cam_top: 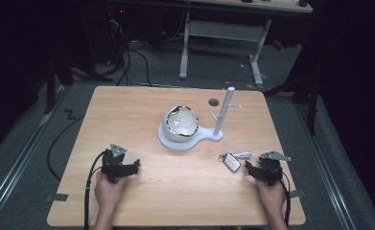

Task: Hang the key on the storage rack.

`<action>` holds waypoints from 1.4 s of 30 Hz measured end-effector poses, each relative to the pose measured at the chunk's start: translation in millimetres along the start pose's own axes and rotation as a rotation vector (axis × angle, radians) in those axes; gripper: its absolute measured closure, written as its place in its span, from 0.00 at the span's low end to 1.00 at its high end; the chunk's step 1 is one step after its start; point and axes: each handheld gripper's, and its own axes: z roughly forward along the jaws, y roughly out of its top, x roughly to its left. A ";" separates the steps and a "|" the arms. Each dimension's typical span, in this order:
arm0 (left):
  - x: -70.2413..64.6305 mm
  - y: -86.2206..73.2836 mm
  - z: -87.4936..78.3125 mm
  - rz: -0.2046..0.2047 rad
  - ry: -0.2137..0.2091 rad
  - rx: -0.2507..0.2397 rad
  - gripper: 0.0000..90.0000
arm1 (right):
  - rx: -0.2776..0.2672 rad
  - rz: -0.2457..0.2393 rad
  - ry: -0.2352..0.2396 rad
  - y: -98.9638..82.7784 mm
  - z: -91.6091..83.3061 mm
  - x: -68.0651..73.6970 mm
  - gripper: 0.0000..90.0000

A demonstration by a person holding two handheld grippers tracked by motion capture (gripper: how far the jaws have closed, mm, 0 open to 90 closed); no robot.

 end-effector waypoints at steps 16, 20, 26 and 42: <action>0.1 0.0 0.0 -0.001 -0.001 0.000 0.19 | 0.000 0.000 0.003 -0.1 0.1 0.3 0.40; 0.1 0.0 0.0 -0.001 -0.001 0.000 0.19 | -0.002 -0.005 0.013 -0.1 0.0 0.3 0.42; 0.1 0.1 0.0 0.001 0.000 0.001 0.19 | -0.003 -0.010 0.021 -0.5 -0.7 0.9 0.44; 0.2 0.2 -0.1 0.002 0.000 0.002 0.19 | -0.018 -0.007 0.050 -3.7 -7.8 -2.5 0.61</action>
